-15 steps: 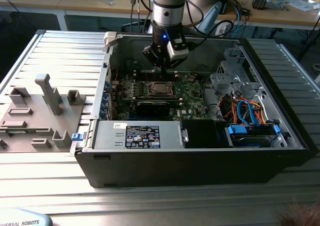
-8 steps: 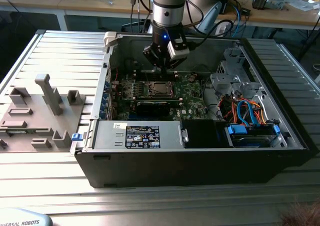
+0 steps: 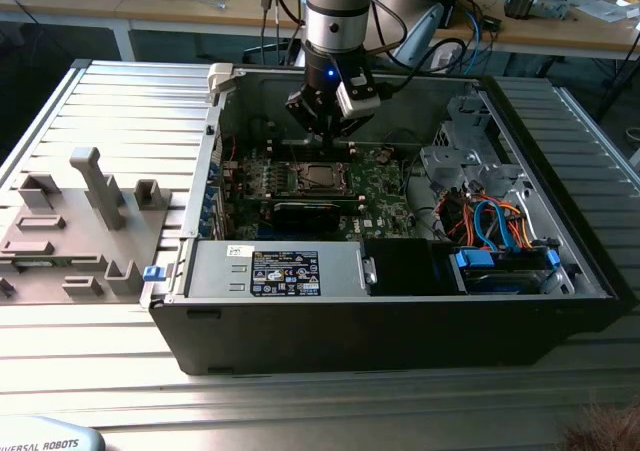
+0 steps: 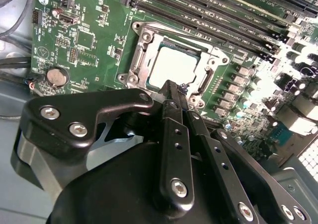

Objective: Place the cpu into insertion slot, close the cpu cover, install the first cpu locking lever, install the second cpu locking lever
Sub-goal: 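Install the first cpu locking lever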

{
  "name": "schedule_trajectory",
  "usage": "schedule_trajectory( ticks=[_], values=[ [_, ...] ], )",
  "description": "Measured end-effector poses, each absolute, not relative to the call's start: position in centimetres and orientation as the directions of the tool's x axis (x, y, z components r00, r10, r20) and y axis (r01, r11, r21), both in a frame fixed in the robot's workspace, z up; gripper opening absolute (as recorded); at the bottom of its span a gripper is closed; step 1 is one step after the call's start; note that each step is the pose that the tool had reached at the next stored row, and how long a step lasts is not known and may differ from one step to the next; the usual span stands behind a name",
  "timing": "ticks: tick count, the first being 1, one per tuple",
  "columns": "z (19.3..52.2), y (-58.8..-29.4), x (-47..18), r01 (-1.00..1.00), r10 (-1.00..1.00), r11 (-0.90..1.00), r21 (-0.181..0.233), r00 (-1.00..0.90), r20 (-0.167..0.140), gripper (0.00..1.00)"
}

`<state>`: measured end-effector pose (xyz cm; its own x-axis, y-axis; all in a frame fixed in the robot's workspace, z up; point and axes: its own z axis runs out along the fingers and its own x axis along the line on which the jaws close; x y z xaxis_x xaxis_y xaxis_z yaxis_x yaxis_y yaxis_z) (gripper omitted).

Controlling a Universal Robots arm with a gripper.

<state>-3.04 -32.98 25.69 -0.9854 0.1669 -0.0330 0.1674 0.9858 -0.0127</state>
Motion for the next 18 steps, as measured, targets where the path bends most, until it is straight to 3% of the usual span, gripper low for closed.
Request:
schedule_trajectory(
  ticks=[18],
  values=[
    [25.68,-32.98,-3.04,0.099,0.099,0.995,-0.014,-0.995,-0.033,0.11]
  ],
)
